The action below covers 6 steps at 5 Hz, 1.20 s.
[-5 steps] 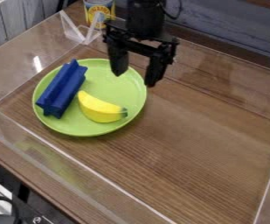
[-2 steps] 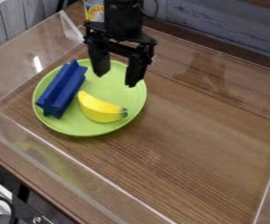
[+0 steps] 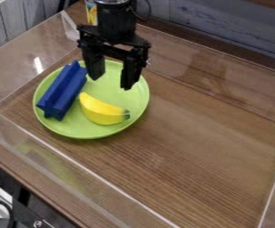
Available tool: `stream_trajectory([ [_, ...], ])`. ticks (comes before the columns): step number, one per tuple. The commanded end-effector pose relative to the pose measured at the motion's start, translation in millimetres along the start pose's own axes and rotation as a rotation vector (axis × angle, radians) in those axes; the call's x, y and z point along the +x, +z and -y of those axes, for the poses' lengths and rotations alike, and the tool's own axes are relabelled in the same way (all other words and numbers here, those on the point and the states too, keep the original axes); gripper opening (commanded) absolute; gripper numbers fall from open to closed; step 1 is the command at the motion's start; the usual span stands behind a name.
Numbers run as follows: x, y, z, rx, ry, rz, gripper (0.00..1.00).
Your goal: Remove the banana from inside the green plate and put it on the table
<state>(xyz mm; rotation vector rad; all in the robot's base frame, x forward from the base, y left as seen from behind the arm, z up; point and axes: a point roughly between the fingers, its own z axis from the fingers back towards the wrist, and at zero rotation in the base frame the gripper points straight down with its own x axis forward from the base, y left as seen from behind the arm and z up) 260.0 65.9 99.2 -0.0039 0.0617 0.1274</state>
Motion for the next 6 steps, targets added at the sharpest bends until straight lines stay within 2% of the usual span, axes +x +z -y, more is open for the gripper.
stream_trajectory([
  [1, 1.3, 5.7, -5.9, 0.004, 0.022, 0.037, 1.0],
  [4, 2.5, -8.4, -12.6, -0.008, 0.053, 0.017, 1.0],
  [6, 5.3, -14.2, -19.8, -0.03, 0.089, 0.004, 1.0],
])
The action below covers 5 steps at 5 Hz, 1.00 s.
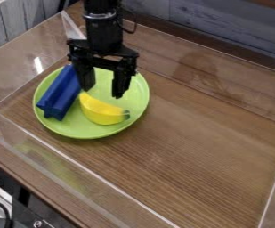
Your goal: Remove the banana from inside the green plate and put it on the table
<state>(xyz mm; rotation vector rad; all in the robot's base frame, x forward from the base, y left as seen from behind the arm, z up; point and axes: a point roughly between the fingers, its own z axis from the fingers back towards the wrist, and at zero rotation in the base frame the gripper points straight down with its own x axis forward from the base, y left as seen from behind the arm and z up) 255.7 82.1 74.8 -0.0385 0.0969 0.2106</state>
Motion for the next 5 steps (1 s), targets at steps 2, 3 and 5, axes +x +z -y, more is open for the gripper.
stream_trajectory([
  [2, 9.1, 10.6, -7.3, -0.025, 0.013, 0.025, 1.0],
  [3, 10.1, 11.3, -8.7, -0.038, 0.016, 0.017, 1.0],
  [5, 12.7, 10.9, -11.4, -0.06, 0.024, 0.004, 1.0],
])
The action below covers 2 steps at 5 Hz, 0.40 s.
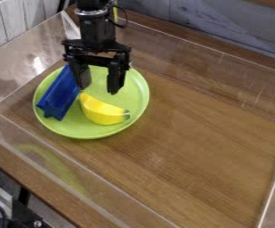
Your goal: Remove the banana from inside the green plate and put it on the table
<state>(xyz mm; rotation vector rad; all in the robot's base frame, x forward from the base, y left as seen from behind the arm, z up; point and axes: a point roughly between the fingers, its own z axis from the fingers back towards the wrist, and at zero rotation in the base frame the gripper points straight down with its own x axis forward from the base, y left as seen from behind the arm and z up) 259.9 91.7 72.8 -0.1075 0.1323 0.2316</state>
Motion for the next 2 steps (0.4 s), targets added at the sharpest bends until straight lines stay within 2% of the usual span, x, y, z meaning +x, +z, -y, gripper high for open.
stream_trajectory([
  [1, 5.9, 6.7, -1.9, 0.008, 0.005, 0.044, 1.0],
  [2, 5.8, 1.0, -1.7, 0.01, 0.005, 0.041, 1.0],
])
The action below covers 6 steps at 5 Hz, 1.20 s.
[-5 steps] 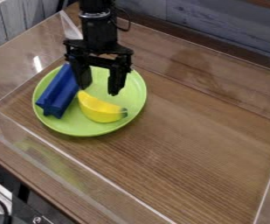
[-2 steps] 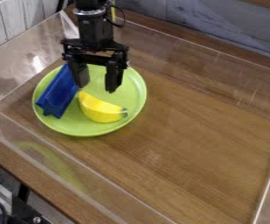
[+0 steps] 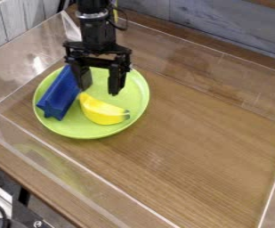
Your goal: Remove the banana from inside the green plate and put it on the table
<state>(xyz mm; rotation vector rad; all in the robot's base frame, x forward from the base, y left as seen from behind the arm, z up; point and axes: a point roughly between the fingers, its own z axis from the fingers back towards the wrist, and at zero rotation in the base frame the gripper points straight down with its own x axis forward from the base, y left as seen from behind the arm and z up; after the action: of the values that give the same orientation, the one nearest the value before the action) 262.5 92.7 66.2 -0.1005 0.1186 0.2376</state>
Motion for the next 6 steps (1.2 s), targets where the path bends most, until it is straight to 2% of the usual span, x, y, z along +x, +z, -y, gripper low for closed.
stream_trajectory([
  [1, 2.7, 1.9, -2.7, 0.004, 0.004, 0.03, 1.0],
  [6, 8.0, -28.3, -5.8, -0.014, 0.037, 0.044, 1.0],
])
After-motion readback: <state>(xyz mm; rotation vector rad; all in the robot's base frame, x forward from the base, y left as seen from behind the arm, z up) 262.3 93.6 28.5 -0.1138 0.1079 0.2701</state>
